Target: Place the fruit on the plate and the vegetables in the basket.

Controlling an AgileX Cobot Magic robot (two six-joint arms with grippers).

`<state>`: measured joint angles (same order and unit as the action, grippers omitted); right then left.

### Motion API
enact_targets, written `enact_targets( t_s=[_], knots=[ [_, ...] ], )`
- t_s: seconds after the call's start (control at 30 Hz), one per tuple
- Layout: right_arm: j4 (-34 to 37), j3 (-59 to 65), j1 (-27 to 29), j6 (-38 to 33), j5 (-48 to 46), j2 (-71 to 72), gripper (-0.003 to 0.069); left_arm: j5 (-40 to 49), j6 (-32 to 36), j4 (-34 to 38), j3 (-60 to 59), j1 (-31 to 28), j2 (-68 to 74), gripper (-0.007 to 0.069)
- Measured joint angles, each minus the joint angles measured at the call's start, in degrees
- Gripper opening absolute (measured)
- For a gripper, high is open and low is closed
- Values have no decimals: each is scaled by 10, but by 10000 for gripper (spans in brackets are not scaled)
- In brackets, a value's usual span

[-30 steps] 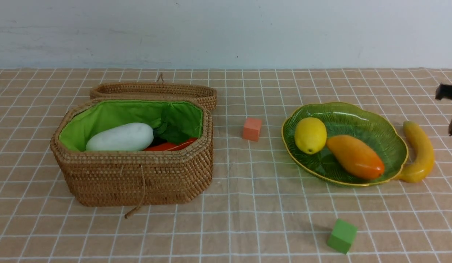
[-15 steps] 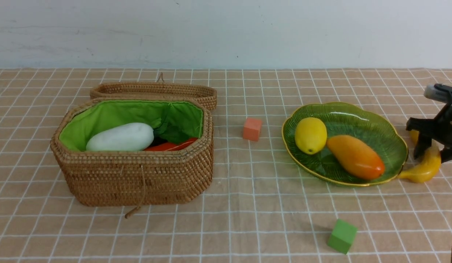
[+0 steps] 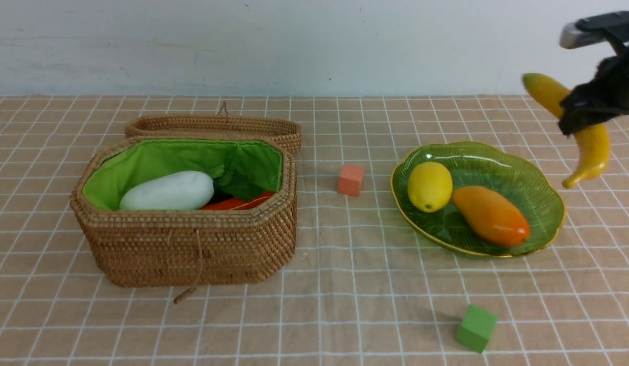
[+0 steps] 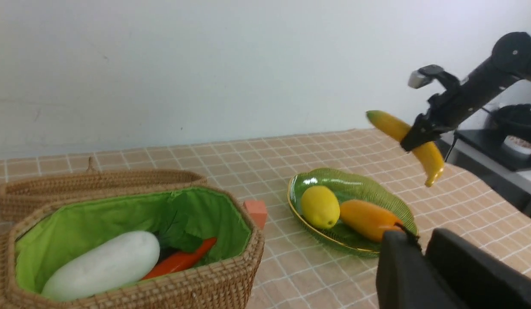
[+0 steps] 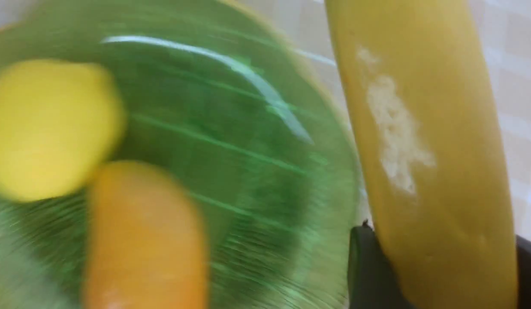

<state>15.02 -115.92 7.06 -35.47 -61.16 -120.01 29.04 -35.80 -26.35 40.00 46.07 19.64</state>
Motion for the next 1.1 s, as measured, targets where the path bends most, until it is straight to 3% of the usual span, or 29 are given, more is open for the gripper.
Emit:
enact_targets(
  t_s=[0.07, 0.37, 0.5, 0.53, 0.67, 0.77, 0.83, 0.9, 1.1],
  knots=[
    [12, 1, -29, -63, 4, -13, 314, -8, 0, 0, 0, 0, 0, 81],
    [-70, 3, -63, -105, 38, -62, 317, -8, 0, 0, 0, 0, 0, 85],
    [-67, 3, -64, -106, 36, -63, 393, -8, 0, 0, 0, 0, 0, 85],
    [-67, 3, -64, -107, 32, -62, 462, -8, 0, 0, 0, 0, 0, 85],
    [-67, 3, -64, -106, 8, -51, 563, -9, 0, 0, 0, 0, 0, 83],
    [-67, 3, -64, -84, -16, -25, 569, -9, 0, 0, 0, 0, 0, 81],
    [-67, 3, -64, -37, -49, 11, 533, -4, 0, 0, 0, 0, 0, 81],
    [-67, 3, -64, 19, -84, 54, 451, 4, 0, -3, 0, 0, 0, 81],
    [-62, 67, -64, 129, -97, 180, 102, 17, 1, -27, -8, 0, -22, 13]
  ],
)
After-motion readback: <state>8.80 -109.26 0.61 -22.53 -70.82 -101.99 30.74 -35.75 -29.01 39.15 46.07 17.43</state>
